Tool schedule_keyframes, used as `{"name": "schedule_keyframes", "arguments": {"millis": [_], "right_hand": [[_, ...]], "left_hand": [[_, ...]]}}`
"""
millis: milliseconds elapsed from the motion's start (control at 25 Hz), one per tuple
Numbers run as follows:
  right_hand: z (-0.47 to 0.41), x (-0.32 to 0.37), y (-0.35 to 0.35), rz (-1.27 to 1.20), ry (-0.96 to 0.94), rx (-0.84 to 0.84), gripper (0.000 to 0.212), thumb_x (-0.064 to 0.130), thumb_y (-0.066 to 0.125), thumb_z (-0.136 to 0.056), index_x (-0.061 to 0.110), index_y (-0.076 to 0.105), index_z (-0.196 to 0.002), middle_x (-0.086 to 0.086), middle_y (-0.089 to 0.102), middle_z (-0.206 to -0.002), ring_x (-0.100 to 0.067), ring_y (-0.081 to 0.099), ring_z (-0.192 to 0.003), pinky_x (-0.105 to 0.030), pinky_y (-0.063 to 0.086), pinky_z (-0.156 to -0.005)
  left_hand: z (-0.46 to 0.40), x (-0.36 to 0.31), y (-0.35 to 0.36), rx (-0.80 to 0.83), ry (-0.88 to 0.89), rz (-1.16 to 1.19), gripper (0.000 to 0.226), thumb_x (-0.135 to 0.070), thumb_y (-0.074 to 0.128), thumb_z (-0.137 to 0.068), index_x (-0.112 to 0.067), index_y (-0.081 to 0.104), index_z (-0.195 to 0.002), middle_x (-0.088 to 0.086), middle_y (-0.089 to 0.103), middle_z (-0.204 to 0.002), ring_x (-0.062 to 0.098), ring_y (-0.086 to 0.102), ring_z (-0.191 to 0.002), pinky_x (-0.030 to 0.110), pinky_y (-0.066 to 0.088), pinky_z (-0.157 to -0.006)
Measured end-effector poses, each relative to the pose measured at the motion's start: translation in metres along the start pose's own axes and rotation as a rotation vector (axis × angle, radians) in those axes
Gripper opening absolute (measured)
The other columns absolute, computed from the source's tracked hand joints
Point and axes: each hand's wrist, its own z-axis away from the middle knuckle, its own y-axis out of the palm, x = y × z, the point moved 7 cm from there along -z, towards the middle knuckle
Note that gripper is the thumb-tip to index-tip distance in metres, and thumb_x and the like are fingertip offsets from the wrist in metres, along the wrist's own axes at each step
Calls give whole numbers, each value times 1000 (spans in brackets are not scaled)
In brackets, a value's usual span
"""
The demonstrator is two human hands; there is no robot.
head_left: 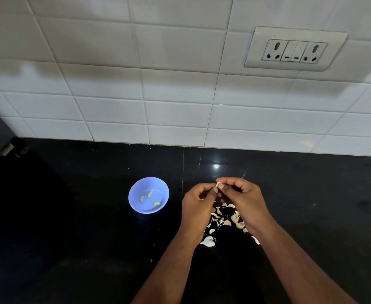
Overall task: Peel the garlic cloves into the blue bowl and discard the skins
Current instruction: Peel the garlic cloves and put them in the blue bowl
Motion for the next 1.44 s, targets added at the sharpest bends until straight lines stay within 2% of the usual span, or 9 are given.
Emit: {"name": "schedule_keyframes", "arguments": {"millis": [240, 400, 640, 720, 840, 920, 1000, 1160, 1440], "right_hand": [[-1, 3, -2, 1, 6, -17, 8, 8, 79, -90, 7, 80, -98, -15, 78, -86, -23, 75, -79, -33, 63, -77], [1, 4, -1, 91, -28, -44, 2, 14, 79, -91, 13, 81, -91, -7, 79, -85, -20, 77, -81, -29, 62, -77], [0, -6, 5, 146, 21, 24, 19, 6, 61, -102, 13, 78, -99, -9, 79, -91, -23, 76, -83, -37, 65, -78], [2, -6, 2, 105, 41, -10, 19, 8, 60, -103, 13, 79, -101, -9, 79, -92, -23, 76, -82, -40, 64, -76], [6, -2, -1, 126, 49, -23, 15, 29, 73, -97, 16, 81, -93, -8, 79, -85, -21, 77, -81, -39, 63, -75], [6, -2, -1, 149, 50, -15, 11, 27, 76, -95, 18, 82, -94, -5, 80, -85, -21, 78, -85, -37, 62, -77], [6, -4, -2, 126, 71, -25, 8, 23, 75, -95, 20, 82, -95, -5, 80, -85, -21, 77, -84, -37, 60, -73], [7, -5, -2, 53, 95, -47, 9, 16, 74, -95, 18, 83, -96, -7, 77, -80, -13, 71, -72, -26, 54, -60], [5, -10, 7, -114, 150, -27, 10, 15, 72, -96, 9, 80, -99, -9, 77, -86, -15, 69, -72, -28, 52, -56]], "left_hand": [[1, -4, -4, -76, 73, -30, 12, -20, 73, -97, -22, 77, -86, -2, 77, -82, 22, 74, -83, 48, 62, -74], [5, -5, -4, -166, 126, -92, 18, -19, 73, -95, -26, 74, -78, -7, 76, -80, 11, 73, -76, 46, 63, -77], [3, 1, -7, -196, 146, -188, 14, -28, 71, -95, -33, 74, -83, -13, 75, -86, 7, 73, -81, 44, 60, -79], [1, 2, -9, -193, 175, -258, 12, -31, 72, -94, -34, 75, -84, -17, 73, -88, 4, 71, -84, 40, 59, -78], [5, -5, -11, -220, 241, -404, 8, -36, 74, -93, -33, 78, -86, -20, 69, -91, 1, 67, -90, 31, 55, -75], [7, -9, -10, -240, 287, -506, 6, -37, 75, -92, -34, 79, -90, -23, 68, -93, -1, 64, -95, 25, 53, -74], [7, -7, -9, -231, 266, -451, 3, -36, 76, -91, -35, 79, -91, -24, 70, -94, -2, 66, -96, 24, 54, -77], [4, 5, -5, -154, 64, -50, 8, -25, 76, -94, -29, 79, -89, -7, 79, -86, 8, 76, -83, 39, 62, -82], [-1, 7, -5, -123, 36, 2, 5, -30, 74, -96, -27, 74, -92, -5, 78, -90, 18, 76, -90, 53, 62, -87]]}}
